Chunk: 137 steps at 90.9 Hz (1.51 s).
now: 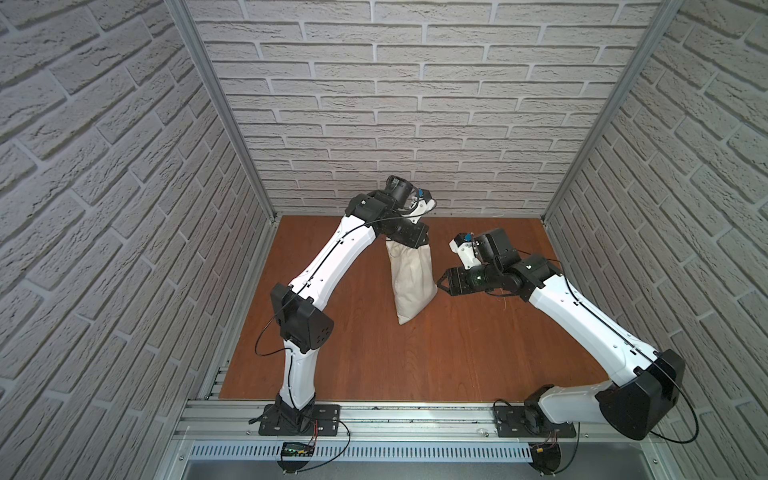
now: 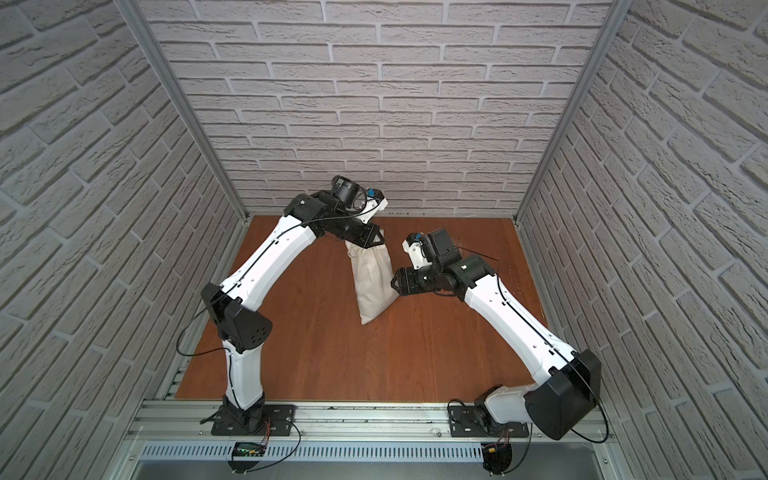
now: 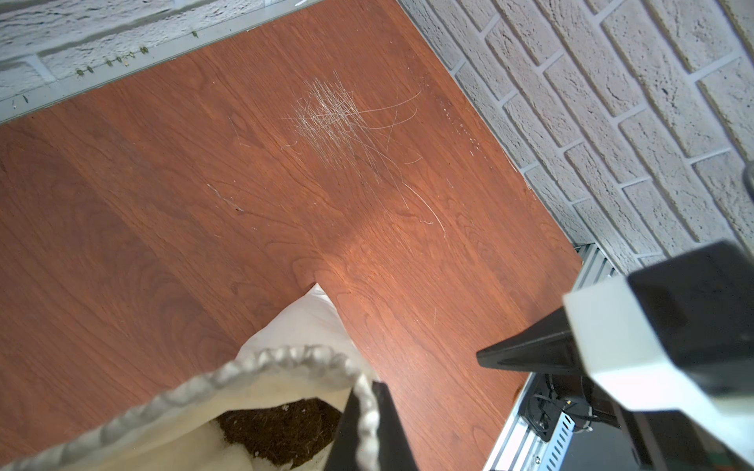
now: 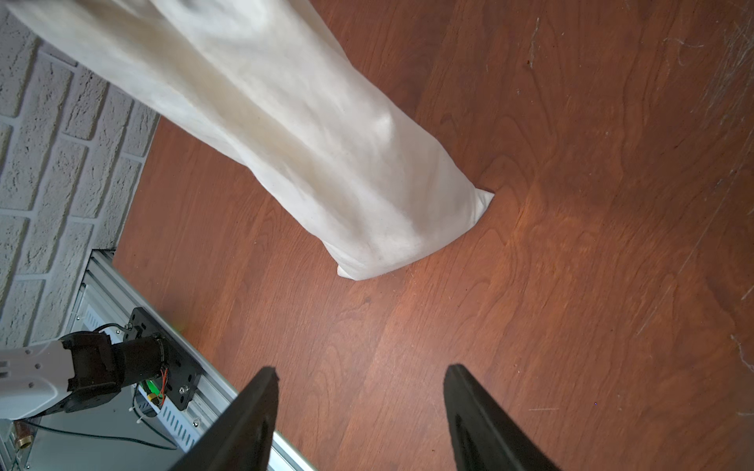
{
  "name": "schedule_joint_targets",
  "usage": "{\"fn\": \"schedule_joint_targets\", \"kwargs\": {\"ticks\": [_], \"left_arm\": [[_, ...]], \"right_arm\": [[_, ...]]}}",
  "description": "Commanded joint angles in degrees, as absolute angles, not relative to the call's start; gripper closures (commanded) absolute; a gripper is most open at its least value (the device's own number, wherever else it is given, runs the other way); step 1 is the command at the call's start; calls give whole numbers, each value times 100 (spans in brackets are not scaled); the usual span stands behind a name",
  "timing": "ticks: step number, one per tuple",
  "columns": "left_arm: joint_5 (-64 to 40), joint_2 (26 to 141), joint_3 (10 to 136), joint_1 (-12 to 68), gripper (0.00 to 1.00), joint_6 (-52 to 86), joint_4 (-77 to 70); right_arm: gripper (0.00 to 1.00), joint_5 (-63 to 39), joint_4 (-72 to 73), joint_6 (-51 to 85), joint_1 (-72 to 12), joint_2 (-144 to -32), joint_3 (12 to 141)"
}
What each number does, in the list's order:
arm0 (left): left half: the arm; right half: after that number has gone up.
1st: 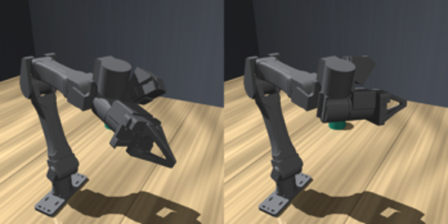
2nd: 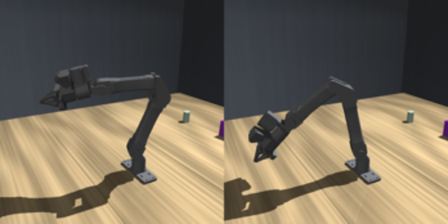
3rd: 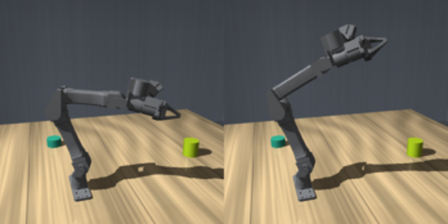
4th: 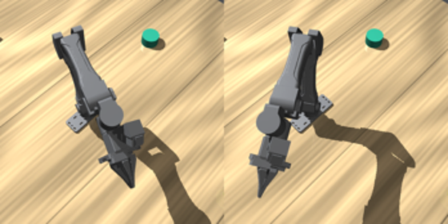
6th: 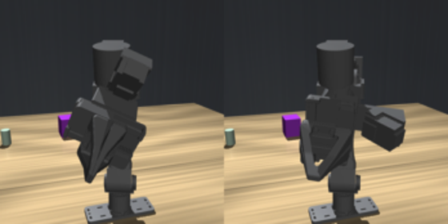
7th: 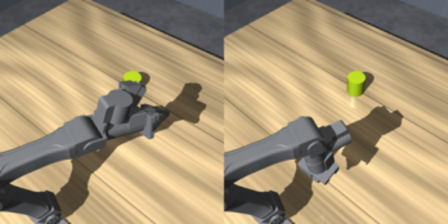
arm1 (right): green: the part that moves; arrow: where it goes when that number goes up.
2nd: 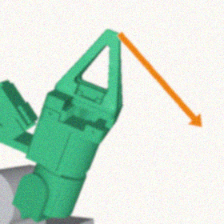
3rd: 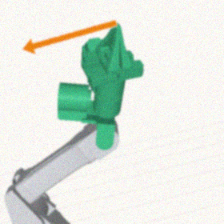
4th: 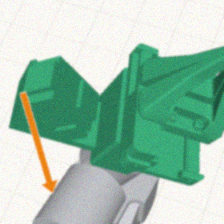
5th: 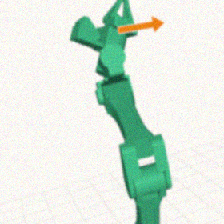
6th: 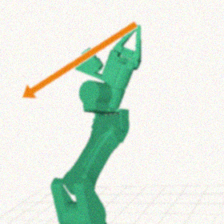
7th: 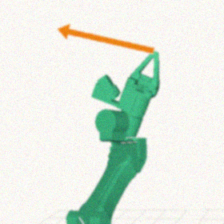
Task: Close the soil bag
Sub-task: Adjust the soil bag at the center of the board.
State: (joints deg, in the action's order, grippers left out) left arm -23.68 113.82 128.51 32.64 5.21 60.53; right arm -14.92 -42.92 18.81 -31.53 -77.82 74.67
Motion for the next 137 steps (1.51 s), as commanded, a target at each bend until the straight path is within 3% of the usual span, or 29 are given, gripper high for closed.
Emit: {"fn": "schedule_joint_targets", "kwargs": {"ticks": [1, 46, 87, 137], "left_arm": [[-2265, 11075, 12821, 3479, 91, 383, 6114], [-1896, 10493, 11544, 4158, 88, 499, 5512], [-1807, 10084, 11090, 4227, 86, 526, 5404], [-1719, 10028, 11003, 4229, 85, 481, 5433]], "right_arm": [[32, -1337, -4022, 2058, -3064, -7594, 7441], [32, -1834, -4668, 2206, -2205, -7765, 8150], [33, -3028, -4497, 2275, -2252, -8210, 8674], [43, -3313, -3771, 2517, -2336, -8592, 8655]]}}
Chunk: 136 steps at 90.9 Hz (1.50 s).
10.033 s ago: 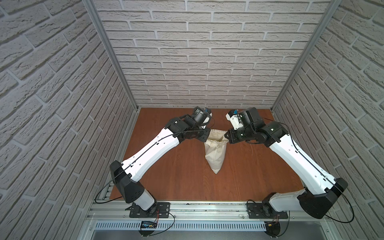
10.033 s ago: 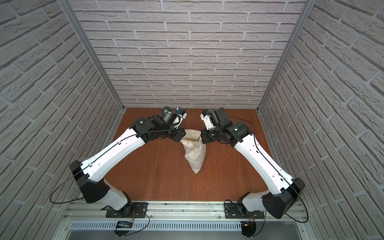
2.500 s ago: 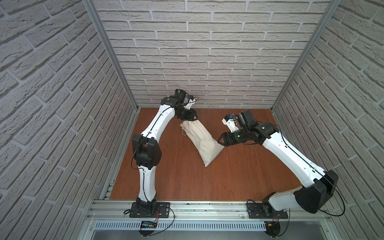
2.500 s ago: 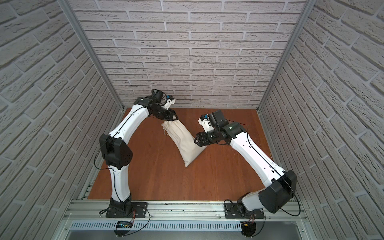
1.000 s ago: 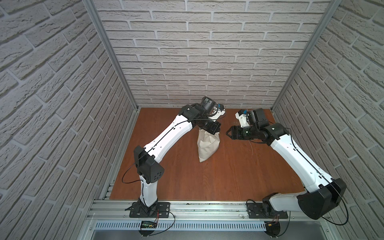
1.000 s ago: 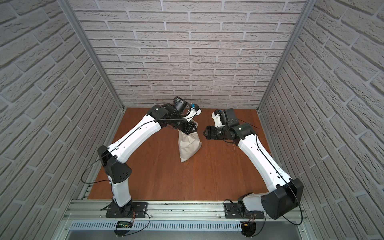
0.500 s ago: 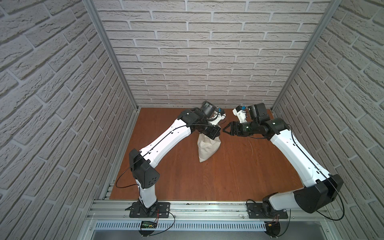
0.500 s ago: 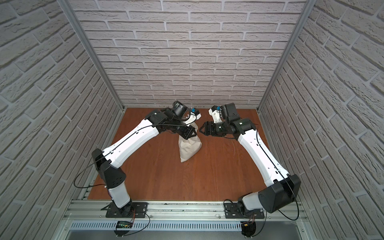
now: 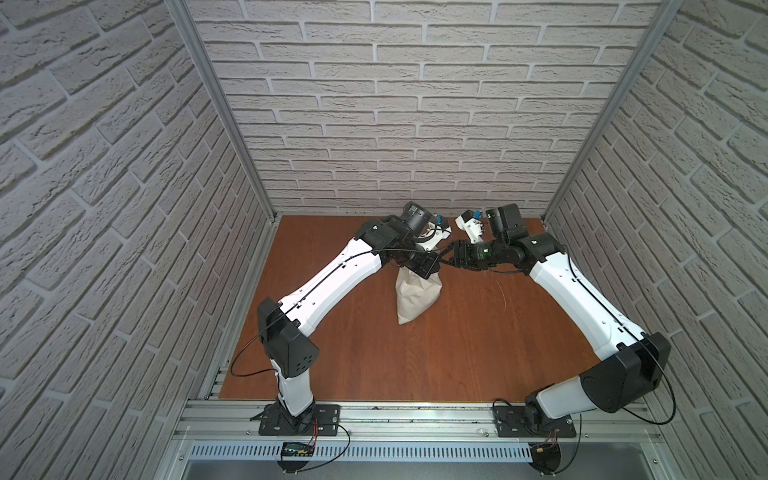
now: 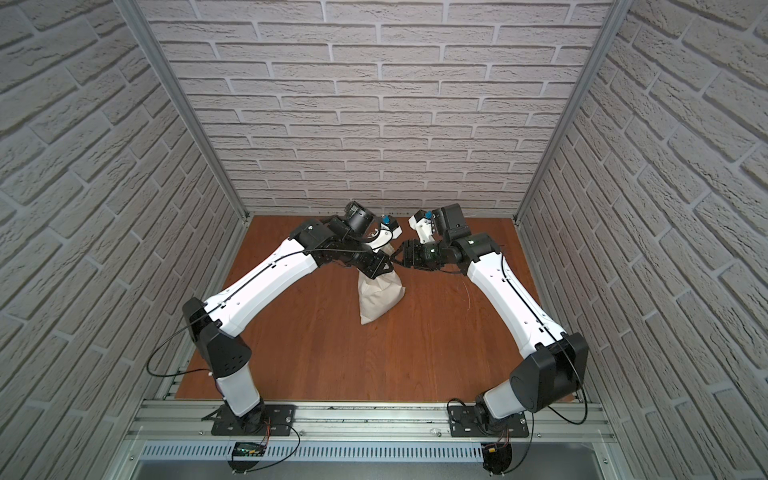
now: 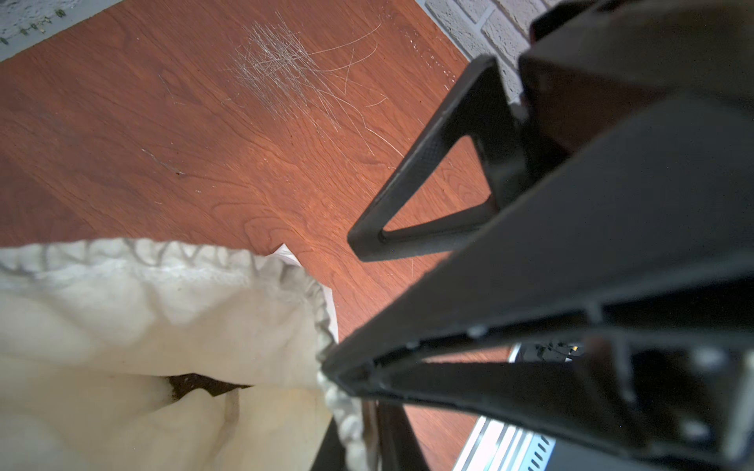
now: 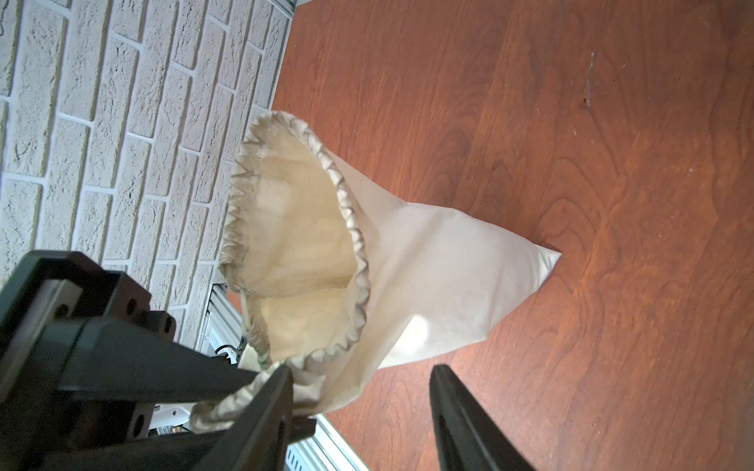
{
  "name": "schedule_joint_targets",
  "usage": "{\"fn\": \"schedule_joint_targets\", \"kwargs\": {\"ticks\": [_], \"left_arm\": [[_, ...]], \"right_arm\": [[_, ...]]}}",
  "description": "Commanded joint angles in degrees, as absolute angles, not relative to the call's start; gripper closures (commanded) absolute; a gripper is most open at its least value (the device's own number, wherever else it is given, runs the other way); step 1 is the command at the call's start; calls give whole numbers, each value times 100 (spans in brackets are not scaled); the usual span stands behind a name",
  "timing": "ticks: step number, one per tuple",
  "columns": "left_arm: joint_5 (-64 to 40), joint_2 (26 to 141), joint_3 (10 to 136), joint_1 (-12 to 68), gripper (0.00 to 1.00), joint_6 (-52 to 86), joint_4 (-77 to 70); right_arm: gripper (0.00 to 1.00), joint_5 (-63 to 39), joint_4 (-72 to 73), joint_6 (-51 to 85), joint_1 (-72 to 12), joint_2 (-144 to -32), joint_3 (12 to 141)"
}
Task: Close the soil bag
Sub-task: Adjust the soil bag at the center of the board.
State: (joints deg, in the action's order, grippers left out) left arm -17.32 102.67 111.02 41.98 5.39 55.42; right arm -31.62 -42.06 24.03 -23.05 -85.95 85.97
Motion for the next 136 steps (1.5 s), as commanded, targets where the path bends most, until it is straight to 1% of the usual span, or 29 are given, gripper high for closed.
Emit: {"fn": "schedule_joint_targets", "kwargs": {"ticks": [1, 33, 50, 56, 65, 79, 84, 93, 97, 103, 107, 117, 127, 136], "left_arm": [[-1712, 10024, 10995, 4228, 85, 482, 5432], [-1647, 9962, 10880, 4233, 85, 491, 5334], [-1659, 9978, 10951, 4232, 85, 481, 5374], [-1664, 9963, 10937, 4230, 85, 476, 5387], [-1615, 9931, 10892, 4227, 85, 461, 5392], [-1575, 9949, 10897, 4217, 85, 448, 5405], [-1568, 9964, 10915, 4211, 85, 442, 5414], [-1556, 9985, 10920, 4204, 84, 439, 5423], [-1547, 9971, 10916, 4193, 82, 452, 5423], [-1477, 9937, 10913, 4172, 72, 485, 5423], [-1419, 9895, 10915, 4138, 67, 510, 5435], [-1220, 9696, 10853, 4001, 59, 687, 5394], [-1120, 9426, 10578, 3810, 55, 961, 5205], [-798, 9074, 10239, 3552, 46, 1307, 5072]], "right_arm": [[44, -3313, -3753, 2529, -2341, -8589, 8647], [47, -3420, -3666, 2672, -2347, -8638, 8576], [55, -3450, -3437, 2797, -2347, -8627, 8273], [60, -3467, -3406, 2831, -2346, -8707, 8266], [71, -3484, -3371, 2858, -2354, -8753, 8281], [93, -3502, -3307, 2911, -2358, -8704, 8270], [97, -3513, -3277, 2936, -2363, -8701, 8261], [97, -3477, -3282, 2962, -2381, -8701, 8238], [97, -3438, -3293, 2947, -2388, -8701, 8233], [97, -3388, -3330, 2927, -2403, -8714, 8241], [97, -3341, -3376, 2906, -2412, -8729, 8265], [97, -3310, -3430, 2871, -2444, -8773, 8286], [97, -3268, -3509, 2801, -2487, -8884, 8293], [97, -3209, -3579, 2741, -2547, -9010, 8300]]}}
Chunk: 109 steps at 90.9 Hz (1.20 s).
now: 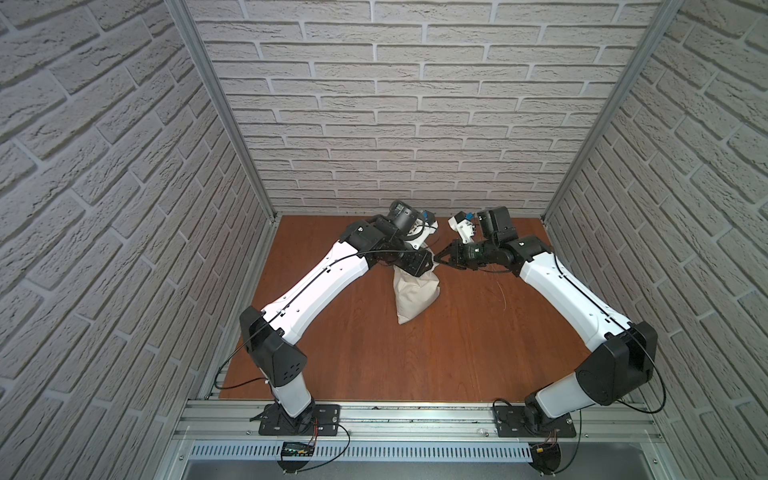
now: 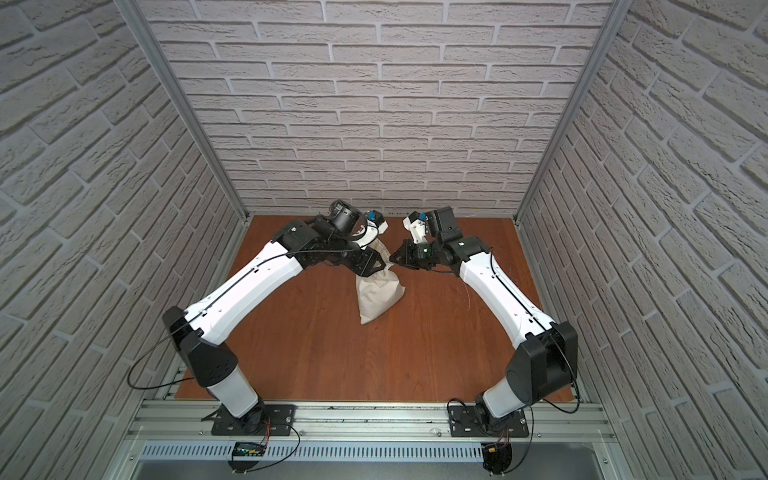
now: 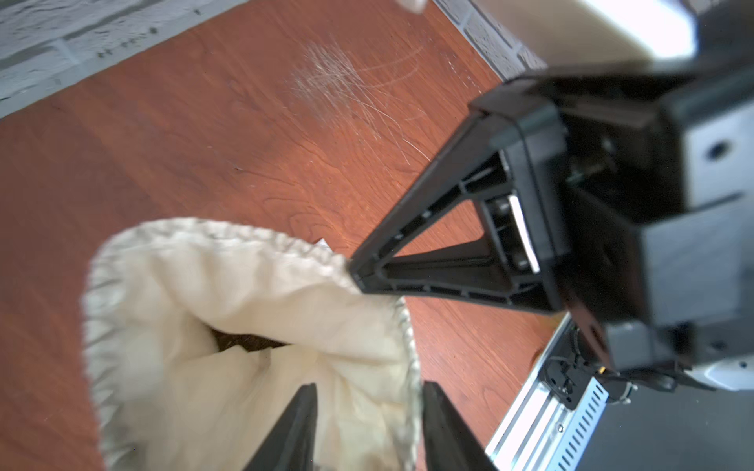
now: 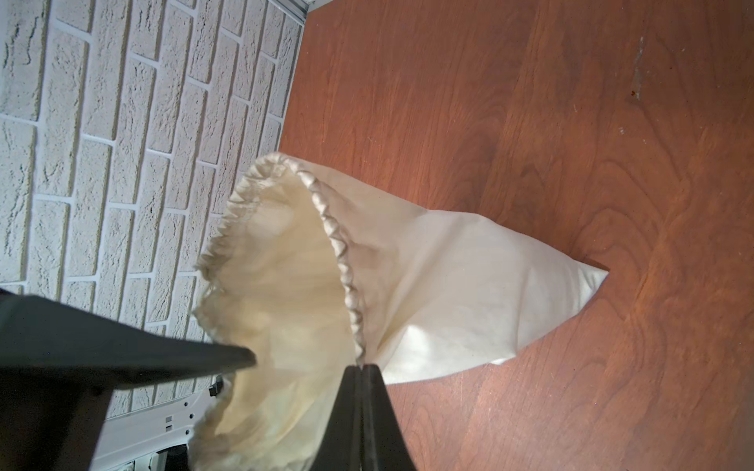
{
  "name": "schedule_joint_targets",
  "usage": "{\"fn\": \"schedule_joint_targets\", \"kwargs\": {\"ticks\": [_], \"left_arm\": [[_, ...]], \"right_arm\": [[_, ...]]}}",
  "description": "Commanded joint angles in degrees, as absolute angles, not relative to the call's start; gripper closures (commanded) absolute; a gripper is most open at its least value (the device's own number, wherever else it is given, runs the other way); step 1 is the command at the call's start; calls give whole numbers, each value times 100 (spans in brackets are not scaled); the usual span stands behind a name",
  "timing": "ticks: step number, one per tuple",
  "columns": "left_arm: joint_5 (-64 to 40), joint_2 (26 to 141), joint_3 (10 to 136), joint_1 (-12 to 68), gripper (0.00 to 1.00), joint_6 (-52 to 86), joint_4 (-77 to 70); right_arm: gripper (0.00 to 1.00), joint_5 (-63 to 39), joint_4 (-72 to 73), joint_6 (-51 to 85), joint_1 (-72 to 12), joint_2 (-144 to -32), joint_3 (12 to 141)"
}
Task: Close the soil bag
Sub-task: Adjust the soil bag at the center of the board.
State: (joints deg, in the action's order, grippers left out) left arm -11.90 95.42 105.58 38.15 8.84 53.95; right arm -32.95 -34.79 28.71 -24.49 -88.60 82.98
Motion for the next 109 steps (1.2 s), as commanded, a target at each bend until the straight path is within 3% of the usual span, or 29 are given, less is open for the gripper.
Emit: {"fn": "schedule_joint_targets", "kwargs": {"ticks": [1, 22, 34, 77, 96, 109], "left_arm": [[-764, 9024, 10182, 3512, 45, 1348, 5032], [-485, 8292, 9199, 2772, 34, 2016, 4751], [-970, 8224, 8812, 2514, 33, 2212, 4643], [-1536, 8766, 9181, 2831, 27, 2424, 4534], [-1422, 9511, 9880, 2987, 29, 2068, 5121], [-1137, 9983, 10189, 3033, 43, 1790, 5570]], "right_arm": [[97, -3204, -3587, 2733, -2548, -9022, 8303], [97, -3082, -3726, 2593, -2709, -9158, 8347], [97, -3052, -3764, 2572, -2746, -9158, 8380], [97, -2935, -3803, 2547, -2915, -9062, 8320], [97, -2856, -3840, 2523, -2933, -9009, 8333], [97, -2807, -3857, 2502, -2953, -9002, 8330]]}}
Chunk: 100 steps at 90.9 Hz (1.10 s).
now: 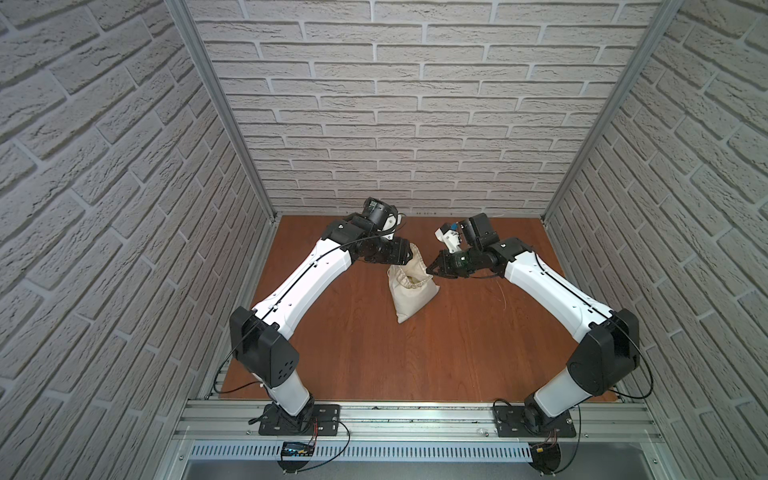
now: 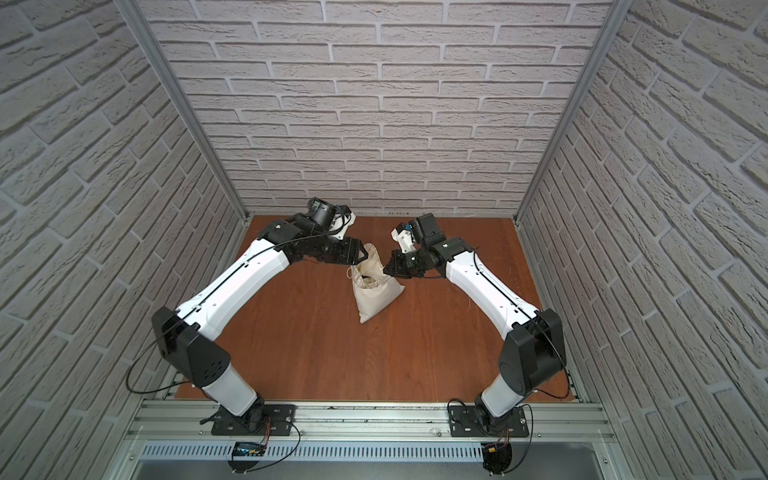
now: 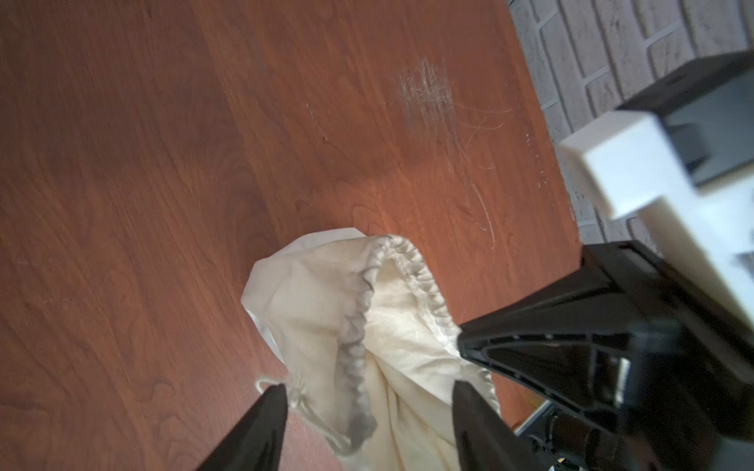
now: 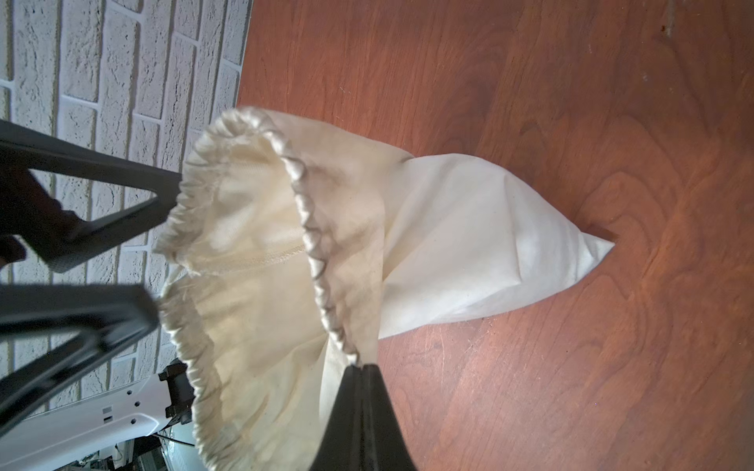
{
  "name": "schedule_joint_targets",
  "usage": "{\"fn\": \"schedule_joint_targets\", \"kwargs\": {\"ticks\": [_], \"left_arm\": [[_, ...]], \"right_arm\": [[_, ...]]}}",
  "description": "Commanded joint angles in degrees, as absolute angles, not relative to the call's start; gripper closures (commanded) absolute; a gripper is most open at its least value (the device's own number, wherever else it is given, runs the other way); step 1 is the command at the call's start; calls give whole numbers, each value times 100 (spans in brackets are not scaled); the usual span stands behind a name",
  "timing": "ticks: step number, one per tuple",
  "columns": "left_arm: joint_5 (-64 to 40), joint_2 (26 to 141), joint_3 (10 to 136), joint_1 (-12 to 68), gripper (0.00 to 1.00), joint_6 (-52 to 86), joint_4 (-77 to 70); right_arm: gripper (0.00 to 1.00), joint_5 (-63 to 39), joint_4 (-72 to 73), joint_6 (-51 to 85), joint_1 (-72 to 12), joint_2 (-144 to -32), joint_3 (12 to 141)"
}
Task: Close the soil bag
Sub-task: Adjust the soil bag at the center of the board.
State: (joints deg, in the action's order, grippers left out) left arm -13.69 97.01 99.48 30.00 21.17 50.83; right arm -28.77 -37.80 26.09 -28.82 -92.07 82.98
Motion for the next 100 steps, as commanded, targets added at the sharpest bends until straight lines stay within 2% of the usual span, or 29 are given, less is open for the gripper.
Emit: {"fn": "schedule_joint_targets", "kwargs": {"ticks": [1, 9, 19, 27, 32, 43, 54, 69, 100], "left_arm": [[-1126, 10010, 10201, 3037, 44, 1774, 5597], [-1096, 10052, 10222, 3051, 59, 1721, 5685], [-1086, 9990, 10281, 3072, 89, 1737, 5665], [-1121, 9999, 10427, 3112, 99, 1730, 5719], [-1186, 9985, 10489, 3128, 100, 1731, 5717], [-1230, 9943, 10563, 3177, 100, 1749, 5683], [-1249, 9895, 10554, 3239, 100, 1785, 5616], [-1263, 9861, 10547, 3298, 100, 1824, 5556], [-1296, 9786, 10480, 3349, 100, 1826, 5507]], "right_arm": [[97, -2805, -3867, 2499, -2957, -9001, 8327], [97, -2770, -3903, 2456, -2954, -9000, 8340], [97, -2738, -3928, 2416, -2961, -9000, 8338], [97, -2634, -4069, 2301, -2962, -8973, 8440], [89, -2569, -4150, 2219, -2955, -8917, 8592], [58, -2528, -4476, 2067, -2953, -8898, 9218], [40, -2532, -4898, 1944, -2953, -8986, 9642], [32, -2468, -5254, 1702, -2953, -9042, 9694], [29, -2464, -5316, 1567, -2975, -9429, 9676]]}}
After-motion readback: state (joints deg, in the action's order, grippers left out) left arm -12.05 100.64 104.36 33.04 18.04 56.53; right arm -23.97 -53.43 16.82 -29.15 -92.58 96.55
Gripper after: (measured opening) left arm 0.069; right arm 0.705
